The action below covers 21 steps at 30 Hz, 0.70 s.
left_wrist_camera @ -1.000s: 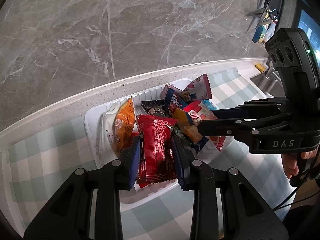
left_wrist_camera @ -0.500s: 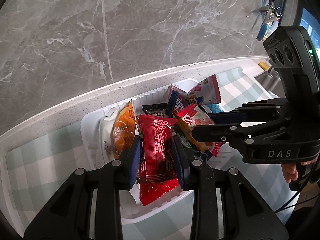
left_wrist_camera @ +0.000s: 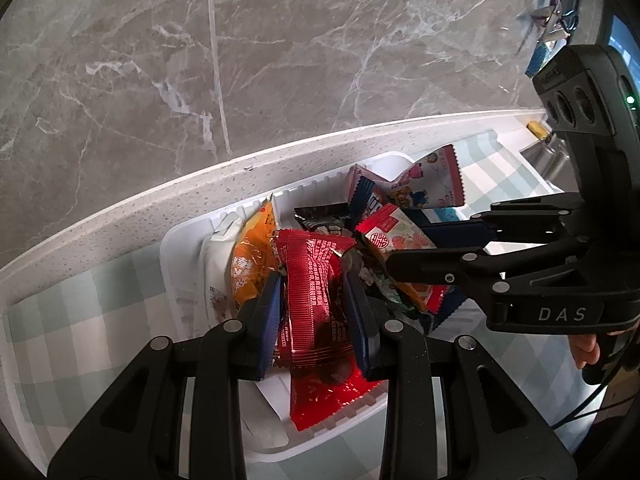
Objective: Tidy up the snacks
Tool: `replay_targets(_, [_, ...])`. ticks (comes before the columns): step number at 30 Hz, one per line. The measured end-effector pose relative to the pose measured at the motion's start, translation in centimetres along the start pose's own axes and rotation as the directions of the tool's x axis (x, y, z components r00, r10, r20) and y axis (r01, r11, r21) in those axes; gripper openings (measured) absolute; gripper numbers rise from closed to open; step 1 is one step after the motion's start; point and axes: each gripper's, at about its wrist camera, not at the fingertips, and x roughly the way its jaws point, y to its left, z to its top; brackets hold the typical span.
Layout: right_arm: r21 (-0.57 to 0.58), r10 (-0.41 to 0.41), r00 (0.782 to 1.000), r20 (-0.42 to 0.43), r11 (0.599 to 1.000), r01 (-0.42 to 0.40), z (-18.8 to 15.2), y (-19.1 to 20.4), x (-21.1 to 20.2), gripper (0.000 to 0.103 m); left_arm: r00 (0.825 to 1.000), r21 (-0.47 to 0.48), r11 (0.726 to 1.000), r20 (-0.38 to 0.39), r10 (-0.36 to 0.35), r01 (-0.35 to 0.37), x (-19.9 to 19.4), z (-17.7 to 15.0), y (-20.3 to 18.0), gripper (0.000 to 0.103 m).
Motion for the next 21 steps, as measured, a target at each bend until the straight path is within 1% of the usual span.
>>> replay_targets(7, [-0.030, -0.029, 1.000, 0.000, 0.999, 0.029, 0.2, 0.0, 0.5, 0.038, 0.999, -0.017, 0.999, -0.018, 0.026, -0.027, 1.3, -0.1, 0.4, 0.030])
replay_targets(9, [-0.038, -0.037, 0.999, 0.003, 0.999, 0.037, 0.1, -0.1, 0.4, 0.038, 0.999, -0.024, 0.999, -0.019, 0.031, -0.032, 1.5, 0.0, 0.6, 0.034])
replay_targets(11, [-0.044, -0.041, 0.999, 0.008, 0.998, 0.041, 0.0, -0.2, 0.3, 0.038, 0.999, -0.031, 0.999, -0.014, 0.031, -0.031, 1.4, -0.1, 0.7, 0.052])
replay_targets(21, [-0.048, -0.039, 0.999, 0.034, 0.998, 0.040, -0.6, 0.2, -1.4, 0.038, 0.999, -0.035, 0.998, 0.008, 0.044, -0.044, 0.3, -0.2, 0.5, 0.053])
